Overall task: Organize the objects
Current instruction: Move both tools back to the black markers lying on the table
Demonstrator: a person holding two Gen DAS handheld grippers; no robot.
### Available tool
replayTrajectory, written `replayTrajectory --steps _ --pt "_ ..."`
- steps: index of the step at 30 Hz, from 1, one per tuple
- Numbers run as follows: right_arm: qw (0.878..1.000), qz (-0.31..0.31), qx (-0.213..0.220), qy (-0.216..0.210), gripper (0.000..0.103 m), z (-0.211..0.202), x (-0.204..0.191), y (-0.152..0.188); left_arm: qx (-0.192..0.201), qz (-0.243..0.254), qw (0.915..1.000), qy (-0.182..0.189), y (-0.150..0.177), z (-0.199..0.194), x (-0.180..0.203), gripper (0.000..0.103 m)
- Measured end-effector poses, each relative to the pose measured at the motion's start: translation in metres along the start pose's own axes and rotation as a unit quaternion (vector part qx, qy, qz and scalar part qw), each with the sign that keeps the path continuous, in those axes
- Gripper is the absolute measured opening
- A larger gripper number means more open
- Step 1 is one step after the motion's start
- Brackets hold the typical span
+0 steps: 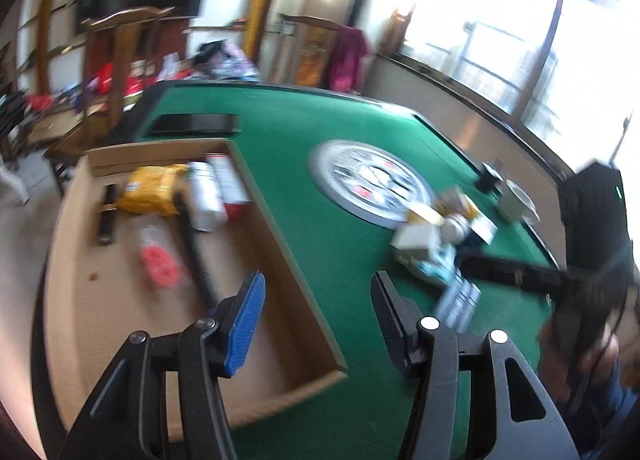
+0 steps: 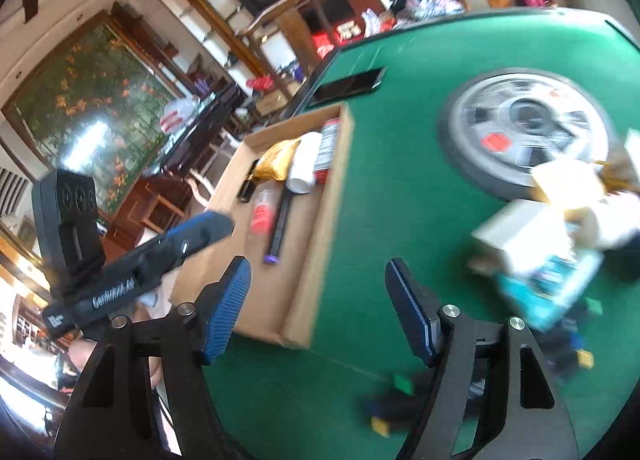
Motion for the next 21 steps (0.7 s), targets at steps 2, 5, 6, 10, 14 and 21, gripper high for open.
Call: replayTrajectory --steps 2,5,6,10,14,21 --pt "1.000 0.008 0.022 0.012 0.071 -0.027 0.022 0.006 -0.023 0.049 0.9984 0.017 0.013 0.009 0.029 0.056" --pt "0.998 0.033 0.049 0.032 0.071 -0.062 0.054 0.017 -0.063 0.113 0.9905 0.047 0.031 0.029 0.073 0.056" --pt "0.997 0.044 0.055 0.032 0.071 -0.072 0.066 0.021 -0.074 0.127 0.9882 0.042 0.035 0.037 0.084 0.056" --pt "0.995 0.069 0.066 0.030 0.071 -0.092 0.091 0.035 -0.101 0.134 0.9855 0.022 0.032 0.062 0.100 0.056" --pt "0.995 0.068 0.070 0.025 0.071 -0.099 0.102 0.045 -0.129 0.151 0.9799 0.017 0.027 0.081 0.102 0.055" --pt "0.993 0.085 0.077 0.013 0.071 -0.104 0.125 0.051 -0.153 0.185 0.9707 0.008 0.023 0.104 0.115 0.049"
Point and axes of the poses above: each gripper's, at about its wrist camera, not at the fingertips, and z roughly the way its jaws point, x to its right, y to its underside, the point moved 5 cm from there along z, roughly the way its jaws point, and after that the axes turned 2 degrees about -y, right-handed, at the moved point
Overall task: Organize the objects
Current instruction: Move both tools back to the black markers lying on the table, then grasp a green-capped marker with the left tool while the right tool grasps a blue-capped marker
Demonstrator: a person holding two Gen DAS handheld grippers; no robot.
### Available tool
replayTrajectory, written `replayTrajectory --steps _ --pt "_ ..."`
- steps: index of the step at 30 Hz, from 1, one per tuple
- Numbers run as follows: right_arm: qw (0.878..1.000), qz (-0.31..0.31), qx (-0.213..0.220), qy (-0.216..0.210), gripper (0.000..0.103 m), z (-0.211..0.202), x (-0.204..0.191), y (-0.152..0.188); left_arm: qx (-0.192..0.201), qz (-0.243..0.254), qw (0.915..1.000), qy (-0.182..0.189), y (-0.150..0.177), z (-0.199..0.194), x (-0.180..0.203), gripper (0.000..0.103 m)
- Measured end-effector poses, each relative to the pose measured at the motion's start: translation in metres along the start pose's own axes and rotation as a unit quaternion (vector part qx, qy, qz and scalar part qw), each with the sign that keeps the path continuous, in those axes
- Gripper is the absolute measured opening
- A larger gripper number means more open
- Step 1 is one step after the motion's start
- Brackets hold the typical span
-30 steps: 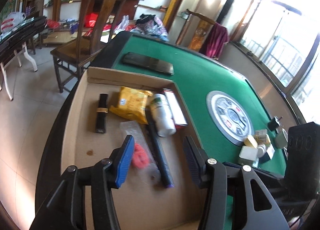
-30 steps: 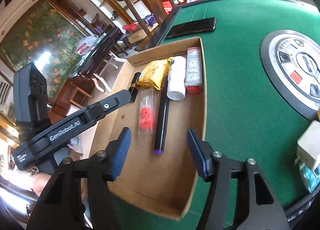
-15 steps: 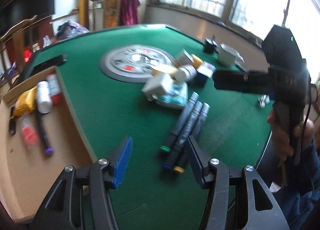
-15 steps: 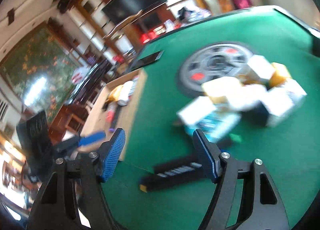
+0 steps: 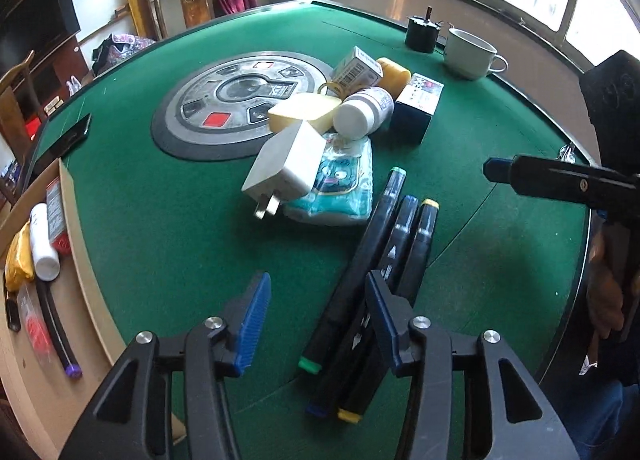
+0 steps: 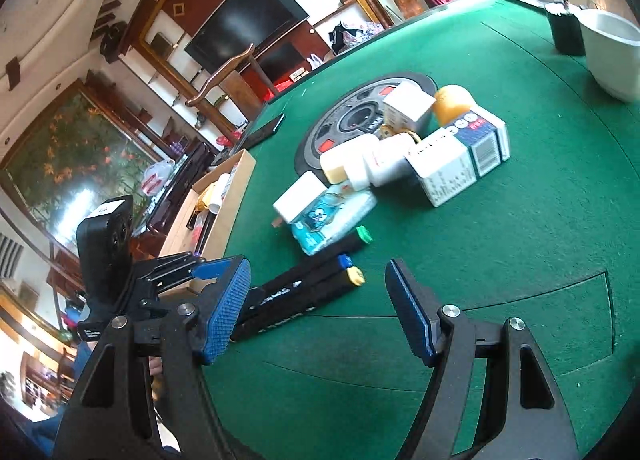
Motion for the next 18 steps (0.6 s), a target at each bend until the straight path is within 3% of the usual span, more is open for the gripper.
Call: replayTrajectory --steps 8,18 --pt "1.000 0.012 0.005 -0.013 0.071 -0.004 0.009 0.002 -0.010 0.032 0.9993 0.017 -0.016 0.011 0.018 0.049" --pt "1.000 0.017 0.007 -0.019 0.071 -0.003 0.013 0.002 -0.010 -0.005 0.9998 0.015 -0.011 0.007 -0.009 0.050"
Point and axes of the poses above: each gripper's, at about its wrist camera, not at the fingertips, and z roughly the way its jaws point, x to its right, y to its underside, the point moved 5 cm from there along z, roughly the way its jaws point, and after that the axes turned 2 degrees about -y, right-handed, at the moved point
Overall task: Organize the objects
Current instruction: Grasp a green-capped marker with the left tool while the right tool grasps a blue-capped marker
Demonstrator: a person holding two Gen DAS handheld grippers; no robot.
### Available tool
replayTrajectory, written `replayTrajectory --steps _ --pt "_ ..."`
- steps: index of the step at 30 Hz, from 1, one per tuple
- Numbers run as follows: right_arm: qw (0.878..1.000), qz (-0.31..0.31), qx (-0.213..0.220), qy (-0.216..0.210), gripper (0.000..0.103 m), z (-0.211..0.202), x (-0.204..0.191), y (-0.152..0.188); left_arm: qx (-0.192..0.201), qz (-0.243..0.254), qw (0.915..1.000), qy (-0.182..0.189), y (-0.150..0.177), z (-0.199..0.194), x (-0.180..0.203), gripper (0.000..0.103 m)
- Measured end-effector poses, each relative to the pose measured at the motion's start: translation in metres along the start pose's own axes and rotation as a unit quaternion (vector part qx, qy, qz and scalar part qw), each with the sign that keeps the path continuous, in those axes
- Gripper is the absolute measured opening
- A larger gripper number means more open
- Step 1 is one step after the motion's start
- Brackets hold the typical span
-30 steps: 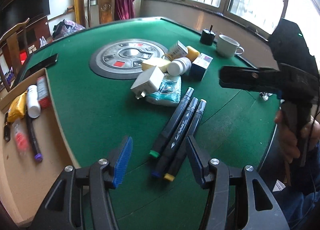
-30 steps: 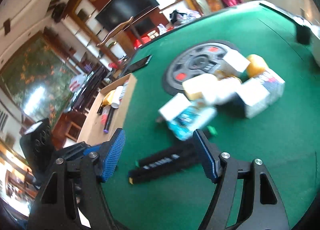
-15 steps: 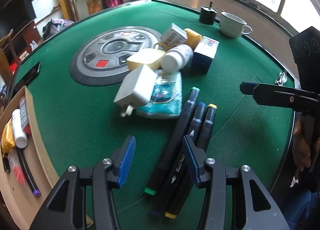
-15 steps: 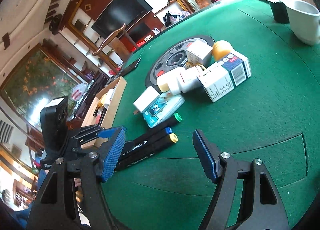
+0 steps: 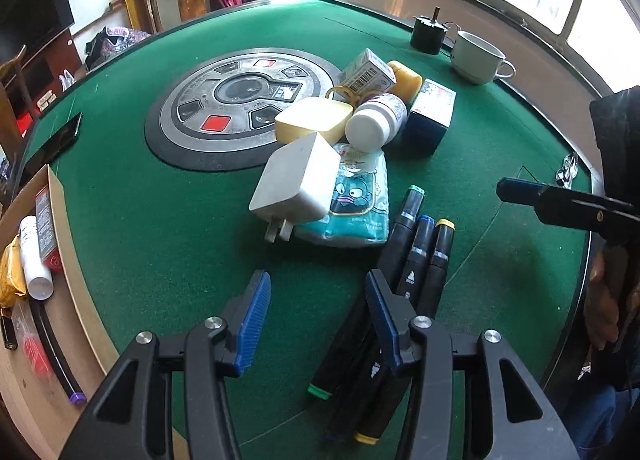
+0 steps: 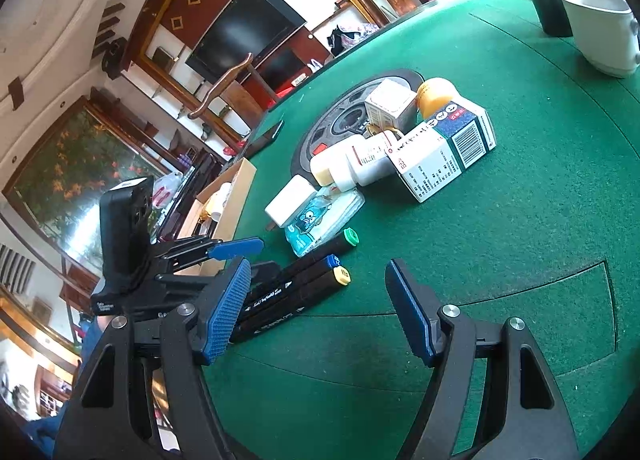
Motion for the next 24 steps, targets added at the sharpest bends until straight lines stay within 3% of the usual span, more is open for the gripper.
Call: replayTrajectory --steps 4,10,21,22,23,24 --pt "1.000 -0.001 0.000 0.001 0.071 0.000 0.001 0.000 -0.001 0.003 0.9997 0.023 0.007 -0.003 0.017 0.050" --pt "1.000 0.006 0.000 0.006 0.071 -0.002 0.002 0.002 -0.008 -0.021 0.9949 0.098 0.024 -0.003 0.055 0.050" --pt "1.000 0.000 -0.001 0.025 0.071 -0.013 0.002 0.009 -0.014 -0.036 0.9989 0.028 -0.003 0.014 0.041 0.048" --pt "1.000 -0.002 -0.003 0.026 0.071 -0.013 0.002 0.009 -0.009 -0.032 0.9994 0.012 -0.004 0.016 0.043 0.041" --pt "1.000 -0.006 -0.006 0.027 0.071 -0.013 0.001 0.009 -0.004 -0.030 0.9995 -0.009 -0.005 0.017 0.043 0.027" --pt "0.999 -0.015 -0.013 0.030 0.071 -0.013 -0.001 0.010 0.001 -0.033 0.9990 -0.031 -0.005 0.017 0.042 0.019"
Point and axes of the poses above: each gripper's, at about its wrist camera, not at the fingertips, and z roughly the way its jaws point, x to its right, y to its underside, the point moved 5 cm from there along z, roughly the way its jaws point, and after that the axes turned 2 degrees about -y, right-handed, at the moved point
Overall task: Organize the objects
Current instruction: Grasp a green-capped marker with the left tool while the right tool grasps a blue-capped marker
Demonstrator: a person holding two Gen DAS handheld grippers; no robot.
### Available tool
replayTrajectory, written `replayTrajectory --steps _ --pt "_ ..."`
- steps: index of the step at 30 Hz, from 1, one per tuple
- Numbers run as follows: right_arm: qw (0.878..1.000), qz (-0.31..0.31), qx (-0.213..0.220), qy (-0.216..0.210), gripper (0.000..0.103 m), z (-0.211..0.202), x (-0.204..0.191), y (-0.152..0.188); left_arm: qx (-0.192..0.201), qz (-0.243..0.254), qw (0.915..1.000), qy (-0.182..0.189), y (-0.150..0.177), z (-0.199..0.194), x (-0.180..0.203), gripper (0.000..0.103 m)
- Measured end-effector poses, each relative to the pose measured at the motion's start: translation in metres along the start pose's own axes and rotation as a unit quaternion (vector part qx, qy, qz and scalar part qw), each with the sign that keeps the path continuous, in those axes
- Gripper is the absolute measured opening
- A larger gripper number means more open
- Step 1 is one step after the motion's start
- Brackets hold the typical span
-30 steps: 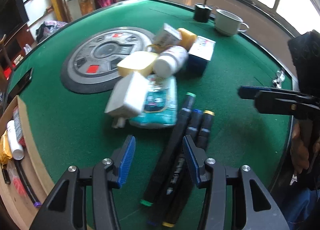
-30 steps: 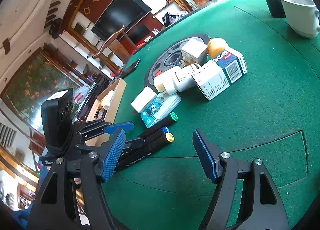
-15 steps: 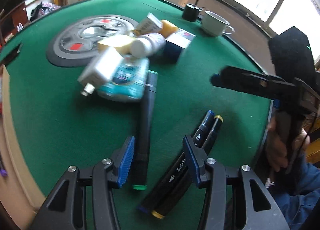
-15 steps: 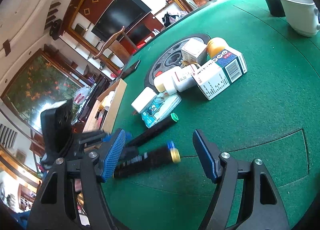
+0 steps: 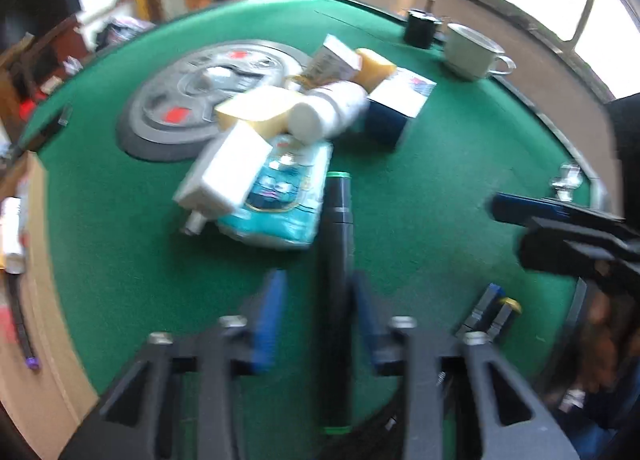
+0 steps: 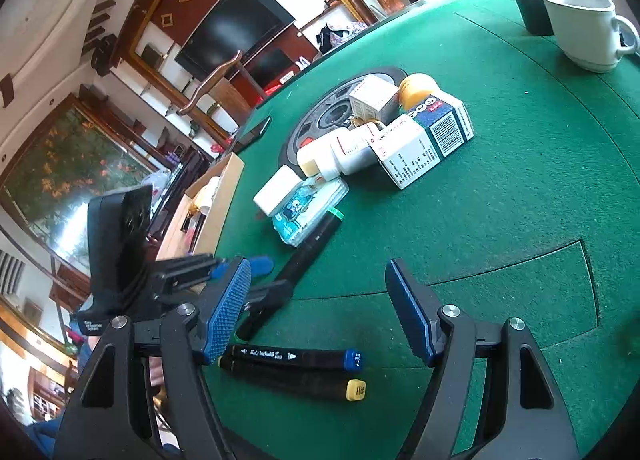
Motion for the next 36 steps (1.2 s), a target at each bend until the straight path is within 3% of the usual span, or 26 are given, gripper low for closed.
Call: replayTrajectory --steps 5,8,12,17,20,22,26,29,30,33,35,36 --pt "0.997 -0.066 -0.041 0.000 0.071 -0.001 -0.020 0.005 0.007 -0.042 0.9990 0.014 0.014 -0.010 -0.018 0.017" --pt "0.982 -0.163 -0.089 0.033 0.071 0.005 -0.039 0.016 0.012 -0.063 0.9979 0.011 0.033 -0.021 -0.037 0.016" --pt "0.945 -0.286 -0.147 0.062 0.071 0.021 -0.057 0.030 0.017 -0.095 0.9954 0.001 0.050 -0.032 -0.056 0.016" --pt "0.909 -0.360 -0.203 0.054 0.071 0.042 -0.069 0.030 0.020 -0.098 0.9950 0.000 0.052 -0.031 -0.059 0.016" --pt "0.881 -0.406 -0.239 0.056 0.070 0.050 -0.072 0.035 0.021 -0.099 0.9949 0.003 0.054 -0.032 -0.060 0.016" --pt "0.860 -0.431 -0.269 0.049 0.064 0.056 -0.073 0.041 0.023 -0.099 0.9948 0.005 0.055 -0.033 -0.061 0.016" --pt "0.854 -0.432 -0.286 0.048 0.064 0.064 -0.072 0.035 0.024 -0.100 0.9946 0.006 0.054 -0.032 -0.061 0.016" --pt "0.841 -0.446 -0.290 0.101 0.064 0.075 -0.059 0.030 0.024 -0.101 0.9946 0.005 0.054 -0.032 -0.061 0.016" --pt "0.852 -0.428 -0.285 0.093 0.065 0.075 -0.057 0.026 0.024 -0.100 0.9947 0.005 0.054 -0.032 -0.061 0.016" --pt "0.863 -0.418 -0.266 0.103 0.062 0.073 -0.051 0.024 0.025 -0.094 0.9952 -0.002 0.054 -0.032 -0.061 0.016" --pt "0.875 -0.403 -0.249 0.104 0.041 0.069 -0.049 0.023 0.026 -0.087 0.9957 -0.014 0.053 -0.031 -0.058 0.016" --pt "0.878 -0.400 -0.238 0.111 0.025 0.067 -0.049 0.024 0.027 -0.083 0.9960 -0.019 0.053 -0.031 -0.056 0.016"
Point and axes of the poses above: each gripper's, at about its wrist camera, not at the fingertips, and z roughly the way its jaws point, x to its right, y to its underside, the point moved 5 cm from there along z, roughly the way its jaws point, and after that the axes turned 2 degrees about -y, right-handed, at the moved point
